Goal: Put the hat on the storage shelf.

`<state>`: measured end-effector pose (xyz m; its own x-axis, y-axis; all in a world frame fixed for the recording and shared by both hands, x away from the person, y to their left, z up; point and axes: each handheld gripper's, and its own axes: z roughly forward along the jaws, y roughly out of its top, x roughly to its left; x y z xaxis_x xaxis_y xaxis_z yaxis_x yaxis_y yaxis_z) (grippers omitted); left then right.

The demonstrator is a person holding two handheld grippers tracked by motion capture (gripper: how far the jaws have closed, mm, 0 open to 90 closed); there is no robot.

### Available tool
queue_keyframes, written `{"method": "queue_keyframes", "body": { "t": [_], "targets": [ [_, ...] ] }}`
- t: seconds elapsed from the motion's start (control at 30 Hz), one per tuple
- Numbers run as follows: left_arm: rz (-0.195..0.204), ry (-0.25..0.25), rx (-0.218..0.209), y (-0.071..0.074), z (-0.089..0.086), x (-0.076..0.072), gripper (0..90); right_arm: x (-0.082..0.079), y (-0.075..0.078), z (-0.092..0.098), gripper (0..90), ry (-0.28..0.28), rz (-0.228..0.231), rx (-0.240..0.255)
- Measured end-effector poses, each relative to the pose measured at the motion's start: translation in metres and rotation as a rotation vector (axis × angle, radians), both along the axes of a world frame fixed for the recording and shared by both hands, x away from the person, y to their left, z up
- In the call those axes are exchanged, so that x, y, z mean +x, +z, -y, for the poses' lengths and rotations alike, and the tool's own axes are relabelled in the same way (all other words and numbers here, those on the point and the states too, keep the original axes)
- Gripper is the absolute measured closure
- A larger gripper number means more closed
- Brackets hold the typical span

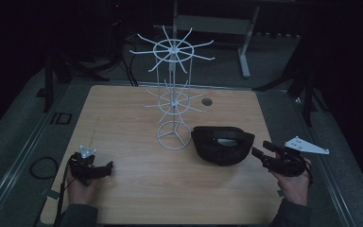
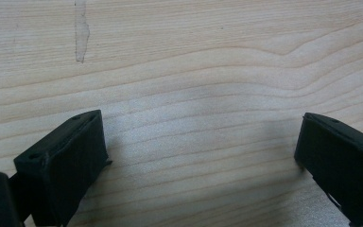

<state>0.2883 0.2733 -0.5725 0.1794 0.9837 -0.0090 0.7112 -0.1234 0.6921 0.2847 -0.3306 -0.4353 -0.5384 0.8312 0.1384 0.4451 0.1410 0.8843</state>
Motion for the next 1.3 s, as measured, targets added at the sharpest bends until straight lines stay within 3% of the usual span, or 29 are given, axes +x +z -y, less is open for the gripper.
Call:
{"method": "queue_keyframes", "body": {
  "t": [0.6,0.93,1.1,1.3],
  "targets": [
    [0.0,0.002,0.0,0.0,0.0,0.0,3.0,0.007,0.0,-0.012,22.5,-0.059,0.023,-0.063],
    [0.0,0.005,-0.001,0.0,0.001,0.0,3.0,0.018,-0.009,-0.017,20.1,-0.118,0.011,-0.155],
    [-0.001,0.004,0.0,0.0,0.0,0.0,3.0,0.026,-0.014,-0.017,21.9,-0.121,0.007,-0.113],
    [-0.002,0.004,0.0,0.0,0.0,0.0,3.0,0.038,-0.013,-0.022,30.2,-0.111,0.009,-0.085]
  ]
}}
